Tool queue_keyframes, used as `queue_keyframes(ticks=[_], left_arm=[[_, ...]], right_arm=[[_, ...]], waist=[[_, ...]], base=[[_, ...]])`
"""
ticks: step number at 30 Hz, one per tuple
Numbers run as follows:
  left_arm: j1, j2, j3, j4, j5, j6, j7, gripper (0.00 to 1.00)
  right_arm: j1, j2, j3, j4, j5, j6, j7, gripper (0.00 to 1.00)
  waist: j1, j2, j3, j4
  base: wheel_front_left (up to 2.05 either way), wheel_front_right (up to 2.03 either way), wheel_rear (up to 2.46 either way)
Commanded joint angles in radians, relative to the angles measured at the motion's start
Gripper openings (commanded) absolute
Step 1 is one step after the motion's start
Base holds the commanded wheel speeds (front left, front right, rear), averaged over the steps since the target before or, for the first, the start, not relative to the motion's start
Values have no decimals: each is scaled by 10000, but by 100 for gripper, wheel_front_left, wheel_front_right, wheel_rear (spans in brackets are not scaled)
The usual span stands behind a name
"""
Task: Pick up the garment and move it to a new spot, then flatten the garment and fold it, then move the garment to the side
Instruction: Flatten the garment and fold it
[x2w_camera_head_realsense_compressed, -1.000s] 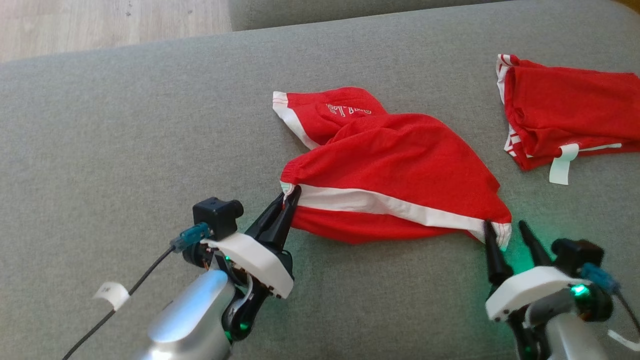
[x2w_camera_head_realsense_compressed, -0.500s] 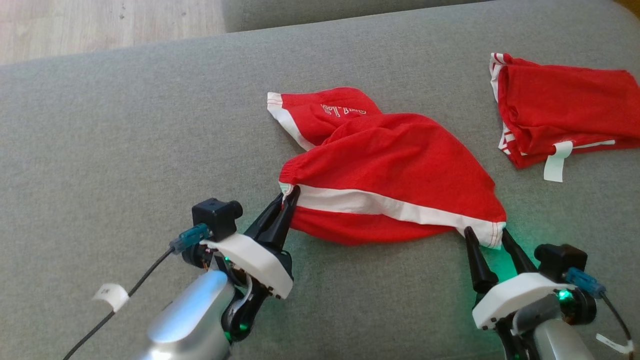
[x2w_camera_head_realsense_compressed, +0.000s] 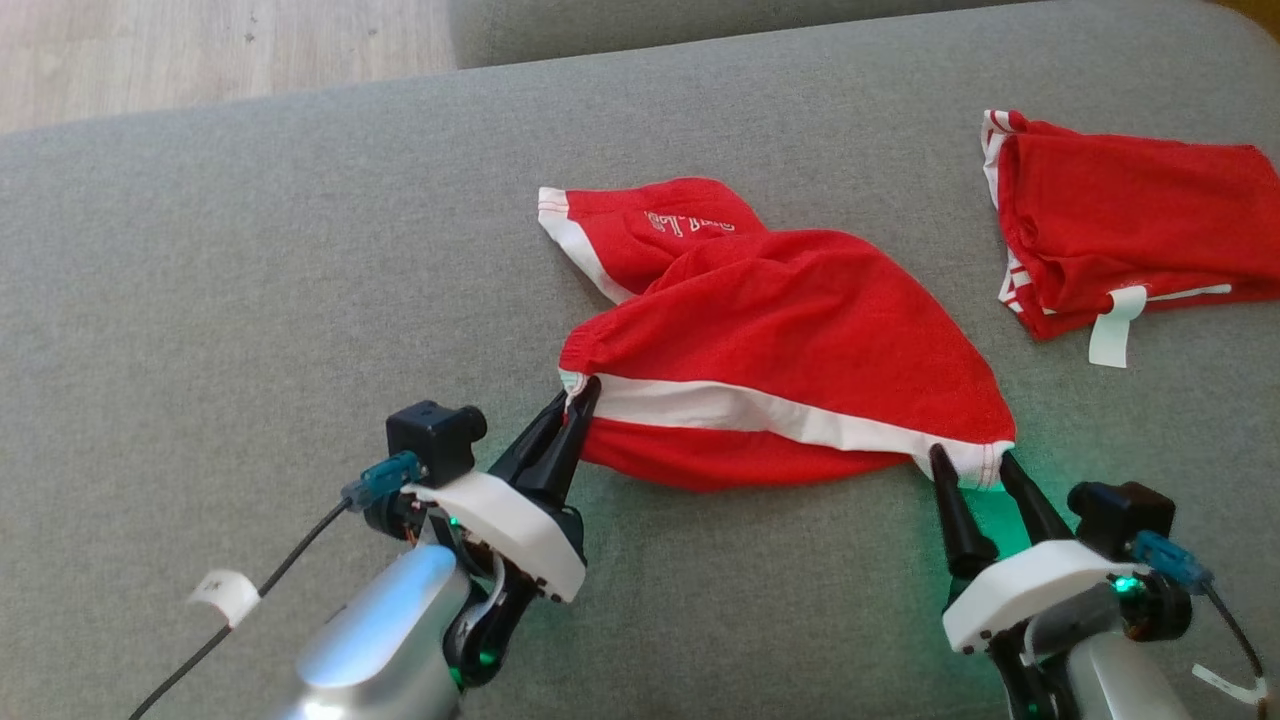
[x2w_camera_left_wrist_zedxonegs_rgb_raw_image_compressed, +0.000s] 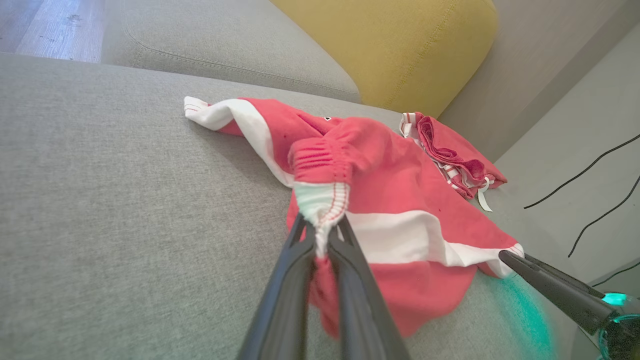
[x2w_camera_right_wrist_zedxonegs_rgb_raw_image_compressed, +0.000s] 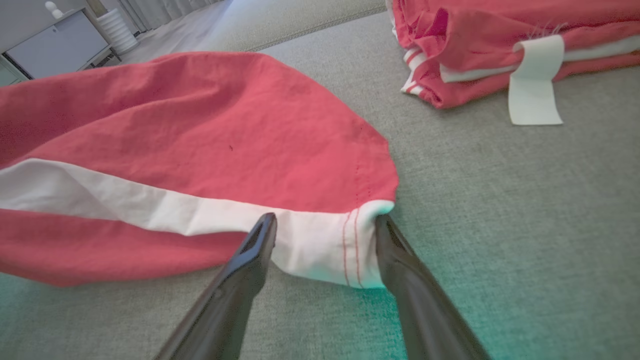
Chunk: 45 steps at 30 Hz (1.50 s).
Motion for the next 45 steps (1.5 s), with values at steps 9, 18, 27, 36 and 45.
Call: queue_keyframes(ticks=[9, 18, 27, 36, 45], left_arm=[[-486, 487, 260, -230, 255, 151, -321, 0], [-1526, 1551, 403, -1131, 1035, 211, -458, 0], [-3287, 2742, 924, -2530, 1489, 336, 315, 0], [-3772, 3331, 1441, -3831, 1652, 1037, 628, 0], [-2961, 3961, 1760, -5707, 1542, 1857, 944, 0]], right_arm=[[-338, -35, 285, -1065, -239, -7, -690, 0], [-1432, -229, 761, -2879, -813, -7, -523, 0], [-3756, -1123, 1095, -3754, -743, -7, 116, 0], [-4478, -1169, 1032, -4563, -926, -7, 67, 0], [-3476, -836, 701, -6008, -1548, -7, 489, 0]], waist=[[0, 0, -172, 10], [0, 0, -553, 216], [0, 0, -1197, 443], [0, 0, -1739, 556], [0, 0, -1520, 665]], base=[[0, 0, 0], [0, 0, 0], [0, 0, 0], [0, 0, 0], [0, 0, 0]])
